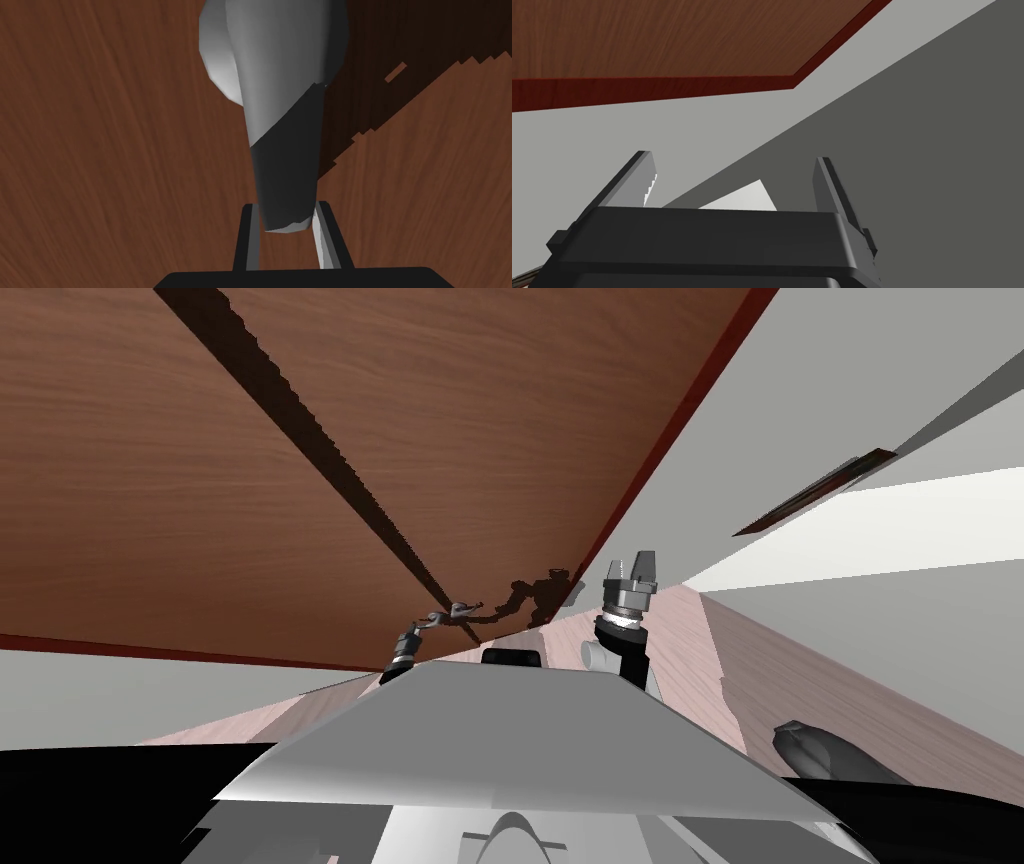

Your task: Pull the door open

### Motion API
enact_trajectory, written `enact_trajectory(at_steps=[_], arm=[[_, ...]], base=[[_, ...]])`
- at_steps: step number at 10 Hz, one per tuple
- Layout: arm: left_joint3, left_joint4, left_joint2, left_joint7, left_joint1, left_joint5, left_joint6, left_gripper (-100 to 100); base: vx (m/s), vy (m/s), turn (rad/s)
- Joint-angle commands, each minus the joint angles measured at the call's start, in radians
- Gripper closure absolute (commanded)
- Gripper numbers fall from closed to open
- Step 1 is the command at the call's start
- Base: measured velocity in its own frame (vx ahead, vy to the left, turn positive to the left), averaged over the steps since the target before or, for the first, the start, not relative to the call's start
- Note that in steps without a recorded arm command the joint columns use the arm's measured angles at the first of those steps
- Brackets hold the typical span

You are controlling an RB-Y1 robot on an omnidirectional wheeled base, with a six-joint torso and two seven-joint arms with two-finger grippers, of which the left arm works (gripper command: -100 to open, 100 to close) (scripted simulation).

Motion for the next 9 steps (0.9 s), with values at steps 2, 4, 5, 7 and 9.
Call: enact_trajectory(at_steps=[2,4,5,7,9], arm=[[0.010,0.021,0.019,0.005,0.022,0.005,-0.020,100],[-0.012,0.001,0.017,0.014,0.041,-0.006,-0.042,-100],[-0.024,-0.006,0.016,0.020,0.049,-0.012,-0.056,-100],[-0.042,-0.017,0.015,0.030,0.061,-0.021,-0.078,-100],[-0.061,-0.028,0.013,0.040,0.074,-0.030,-0.100,-100]], base=[[-0.112,0.025,0.055],[-0.164,0.001,0.015],[-0.150,-0.152,-0.052],[-0.150,-0.135,-0.023],[-0.180,-0.132,-0.036]])
